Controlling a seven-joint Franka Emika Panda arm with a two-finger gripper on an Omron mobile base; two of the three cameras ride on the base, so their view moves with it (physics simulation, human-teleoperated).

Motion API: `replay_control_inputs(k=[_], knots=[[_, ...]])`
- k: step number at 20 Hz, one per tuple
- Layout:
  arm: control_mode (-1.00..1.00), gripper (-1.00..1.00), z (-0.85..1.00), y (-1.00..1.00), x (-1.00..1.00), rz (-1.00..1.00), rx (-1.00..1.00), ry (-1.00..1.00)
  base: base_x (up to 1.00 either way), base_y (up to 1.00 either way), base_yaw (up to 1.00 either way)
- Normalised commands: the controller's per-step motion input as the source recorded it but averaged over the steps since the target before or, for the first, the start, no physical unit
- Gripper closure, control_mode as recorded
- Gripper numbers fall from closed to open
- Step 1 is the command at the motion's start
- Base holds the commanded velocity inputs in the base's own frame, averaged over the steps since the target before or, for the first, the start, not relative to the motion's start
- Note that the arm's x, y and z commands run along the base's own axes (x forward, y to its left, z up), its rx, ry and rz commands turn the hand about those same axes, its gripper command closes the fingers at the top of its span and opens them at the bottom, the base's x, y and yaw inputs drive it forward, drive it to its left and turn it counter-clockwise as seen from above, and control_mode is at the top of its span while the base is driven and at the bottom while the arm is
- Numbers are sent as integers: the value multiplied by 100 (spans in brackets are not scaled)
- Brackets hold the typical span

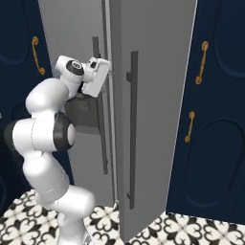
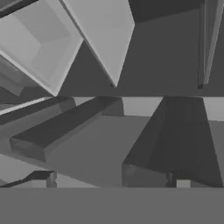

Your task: Grab a lemon wedge from the fridge and one ice cube from the ice bowl, and put them in the glass of lemonade.

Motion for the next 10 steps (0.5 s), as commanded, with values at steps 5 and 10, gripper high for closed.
replay_control_inputs(k=[5,10], knots=[[-100,-100,-22,-59,21,1,-9,9,0,0,0],[-100,-100,-3,-72,-17,0,-2,3,0,0,0]])
